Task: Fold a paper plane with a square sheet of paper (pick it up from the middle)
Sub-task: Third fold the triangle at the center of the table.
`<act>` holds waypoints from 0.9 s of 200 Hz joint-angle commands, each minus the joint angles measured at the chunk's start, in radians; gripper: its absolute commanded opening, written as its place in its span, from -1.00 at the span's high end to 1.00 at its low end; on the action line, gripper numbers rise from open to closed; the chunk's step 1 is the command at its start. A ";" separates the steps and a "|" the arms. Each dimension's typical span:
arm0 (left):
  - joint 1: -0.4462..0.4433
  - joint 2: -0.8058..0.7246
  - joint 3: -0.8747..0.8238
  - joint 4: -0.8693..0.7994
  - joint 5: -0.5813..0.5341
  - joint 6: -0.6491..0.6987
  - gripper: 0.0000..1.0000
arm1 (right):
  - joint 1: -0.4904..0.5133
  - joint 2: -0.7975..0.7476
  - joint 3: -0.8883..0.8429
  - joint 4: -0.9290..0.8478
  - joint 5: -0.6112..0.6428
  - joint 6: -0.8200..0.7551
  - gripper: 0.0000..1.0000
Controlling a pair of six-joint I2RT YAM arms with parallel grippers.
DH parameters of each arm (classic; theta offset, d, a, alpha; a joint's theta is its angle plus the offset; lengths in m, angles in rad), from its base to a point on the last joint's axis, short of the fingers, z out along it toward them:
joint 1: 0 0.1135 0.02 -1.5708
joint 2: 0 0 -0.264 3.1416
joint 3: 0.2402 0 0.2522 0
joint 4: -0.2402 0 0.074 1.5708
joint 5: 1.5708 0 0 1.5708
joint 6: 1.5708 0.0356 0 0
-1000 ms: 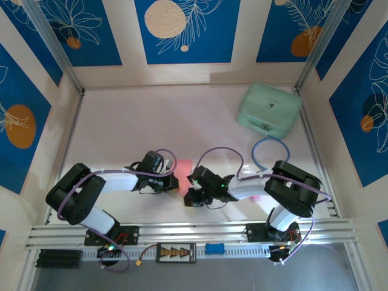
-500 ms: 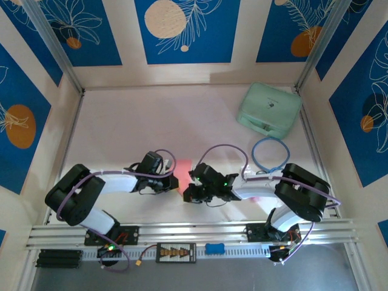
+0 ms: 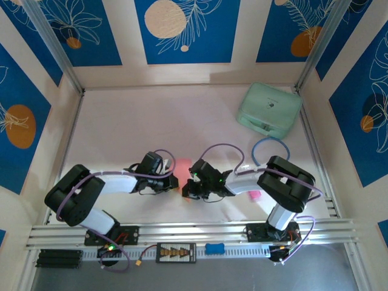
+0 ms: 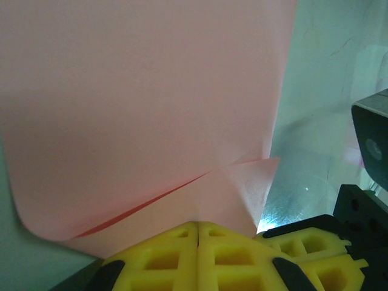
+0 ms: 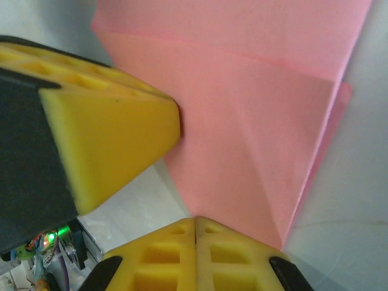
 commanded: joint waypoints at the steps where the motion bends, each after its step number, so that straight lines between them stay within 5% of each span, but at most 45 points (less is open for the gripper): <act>1: -0.005 0.007 -0.026 -0.053 -0.079 -0.001 1.00 | 0.043 -0.032 -0.095 -0.032 -0.016 0.042 0.88; 74: -0.006 -0.002 -0.027 -0.058 -0.081 0.001 1.00 | 0.049 -0.196 -0.090 -0.095 0.047 -0.009 0.86; 180: -0.006 -0.003 -0.020 -0.040 -0.083 -0.015 1.00 | 0.018 -0.187 -0.019 -0.128 0.102 -0.048 0.88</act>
